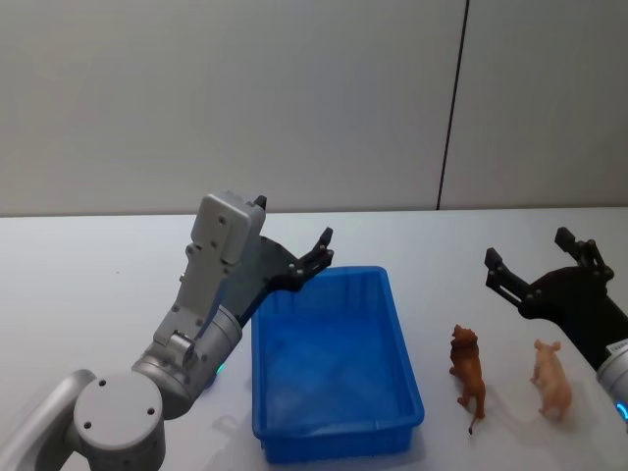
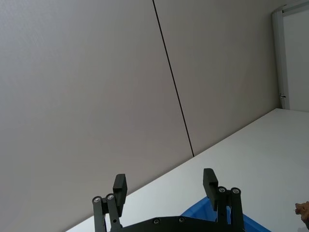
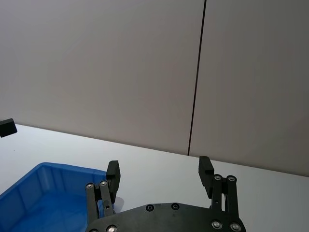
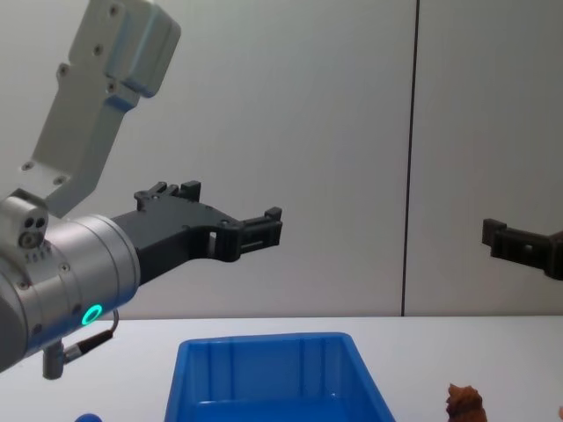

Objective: Pick up the two dolls from the table and place them into the box.

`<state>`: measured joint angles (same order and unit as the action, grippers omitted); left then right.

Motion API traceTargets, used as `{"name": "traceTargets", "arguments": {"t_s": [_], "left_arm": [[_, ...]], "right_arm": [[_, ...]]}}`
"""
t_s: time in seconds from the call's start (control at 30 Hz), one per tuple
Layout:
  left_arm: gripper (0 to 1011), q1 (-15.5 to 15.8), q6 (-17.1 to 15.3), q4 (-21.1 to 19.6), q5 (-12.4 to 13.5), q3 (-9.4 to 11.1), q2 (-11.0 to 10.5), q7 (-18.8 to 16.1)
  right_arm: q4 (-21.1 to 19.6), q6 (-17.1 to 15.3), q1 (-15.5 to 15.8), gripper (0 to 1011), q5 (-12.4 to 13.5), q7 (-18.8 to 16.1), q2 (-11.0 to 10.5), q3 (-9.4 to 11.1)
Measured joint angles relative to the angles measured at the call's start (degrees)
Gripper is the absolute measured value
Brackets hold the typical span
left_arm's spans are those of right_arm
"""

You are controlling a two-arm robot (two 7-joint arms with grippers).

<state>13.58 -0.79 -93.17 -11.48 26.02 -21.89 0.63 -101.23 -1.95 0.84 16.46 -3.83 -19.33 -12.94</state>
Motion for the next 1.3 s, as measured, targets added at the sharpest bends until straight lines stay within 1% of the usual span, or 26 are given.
{"name": "traceTargets", "arguments": {"t_s": [1.3], "left_arm": [[1001,0.0,0.0,0.0,0.0,0.0,0.0,0.0]], "right_arm": [[0.0,0.0,0.0,1001,0.0,0.0,-0.01,0.0]]}}
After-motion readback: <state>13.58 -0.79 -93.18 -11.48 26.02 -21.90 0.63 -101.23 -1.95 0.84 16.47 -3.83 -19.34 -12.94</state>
